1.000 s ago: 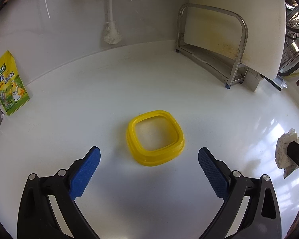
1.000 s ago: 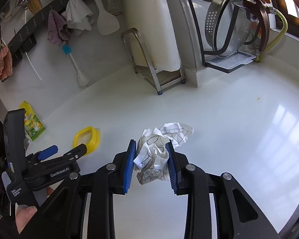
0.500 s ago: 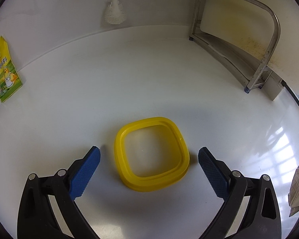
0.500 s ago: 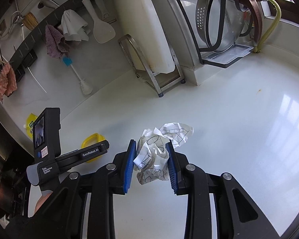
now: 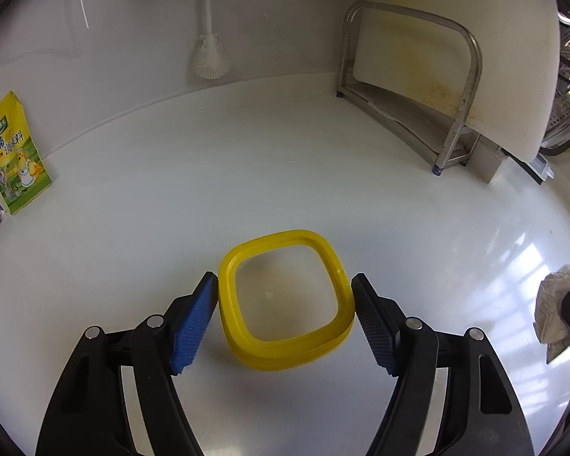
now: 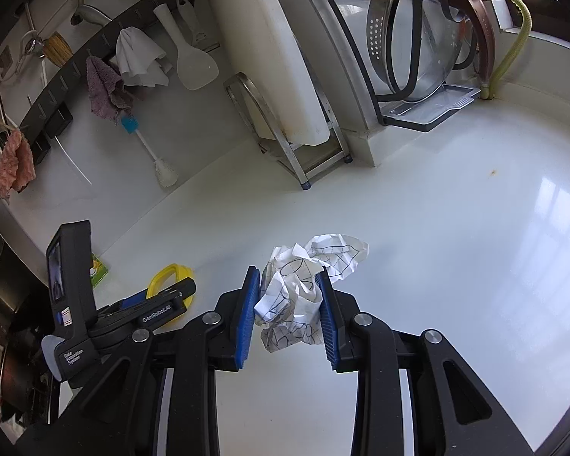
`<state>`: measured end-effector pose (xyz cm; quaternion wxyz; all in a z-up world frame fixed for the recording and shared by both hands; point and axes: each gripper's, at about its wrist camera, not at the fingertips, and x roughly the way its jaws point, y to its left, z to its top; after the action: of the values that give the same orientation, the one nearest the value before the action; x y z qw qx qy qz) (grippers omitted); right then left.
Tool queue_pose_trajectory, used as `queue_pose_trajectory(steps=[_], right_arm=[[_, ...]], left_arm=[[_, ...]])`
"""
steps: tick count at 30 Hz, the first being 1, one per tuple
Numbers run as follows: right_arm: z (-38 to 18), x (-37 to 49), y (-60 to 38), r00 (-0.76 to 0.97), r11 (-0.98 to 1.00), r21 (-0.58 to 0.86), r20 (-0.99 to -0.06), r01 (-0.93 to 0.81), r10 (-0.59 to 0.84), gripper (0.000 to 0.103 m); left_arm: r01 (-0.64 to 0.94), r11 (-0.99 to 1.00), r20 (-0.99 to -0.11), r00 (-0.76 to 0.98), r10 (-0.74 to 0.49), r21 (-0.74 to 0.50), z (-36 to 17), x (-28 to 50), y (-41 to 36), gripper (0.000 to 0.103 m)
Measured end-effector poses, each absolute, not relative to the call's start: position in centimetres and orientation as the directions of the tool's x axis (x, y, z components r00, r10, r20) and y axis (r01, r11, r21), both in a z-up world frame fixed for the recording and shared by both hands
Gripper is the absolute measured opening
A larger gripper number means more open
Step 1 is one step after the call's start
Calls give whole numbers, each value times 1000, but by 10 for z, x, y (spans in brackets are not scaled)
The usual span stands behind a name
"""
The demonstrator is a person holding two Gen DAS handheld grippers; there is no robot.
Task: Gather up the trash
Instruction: 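Carry the foil and yellow ring over the basket bin with both tools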
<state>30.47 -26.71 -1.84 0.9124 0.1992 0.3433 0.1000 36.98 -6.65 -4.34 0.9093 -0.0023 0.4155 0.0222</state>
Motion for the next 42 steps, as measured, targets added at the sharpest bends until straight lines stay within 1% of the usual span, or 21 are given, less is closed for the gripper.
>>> queue_pose_trajectory(steps=[3,6,9,12,16,19,23,26,30,34,42], right_arm=[[-19,303,-262,739,907,418,-597,-44,311,29],[-12,292,-252,744,902,424,-576,-80,337,29],[-2,267,-237,764,929,356,-570,-101,302,29],[2,228,-230,773,931,345,-557,-118,305,29],[1,170,-223,764,940,321,-575,-119,293,29],[-2,122,-222,765,939,331,-579,-97,283,29],[-9,60,-222,775,943,328,-583,-53,246,29],[-14,18,-220,786,949,316,-581,-20,210,29],[-26,-33,-216,787,951,309,-590,16,179,29],[-41,-70,-209,770,957,288,-617,29,162,29],[-65,-112,-199,731,963,267,-664,35,157,29]], left_arm=[[-1,1000,-712,702,21,29,-19,335,-63,70],[40,999,-669,743,-6,36,3,294,-56,70],[74,997,-640,767,-35,35,16,251,-46,70],[96,994,-620,784,-40,58,14,210,-37,70],[127,990,-617,785,-65,57,9,165,-28,70],[148,988,-617,782,-92,41,7,132,-26,70],[181,983,-595,792,-138,13,9,87,-27,70],[215,976,-581,798,-163,22,6,54,-35,70],[270,963,-585,783,-213,12,-4,16,-48,70],[305,952,-617,743,-257,-30,-18,-8,-55,70],[306,952,-662,709,-245,-25,-48,-42,-60,70]])
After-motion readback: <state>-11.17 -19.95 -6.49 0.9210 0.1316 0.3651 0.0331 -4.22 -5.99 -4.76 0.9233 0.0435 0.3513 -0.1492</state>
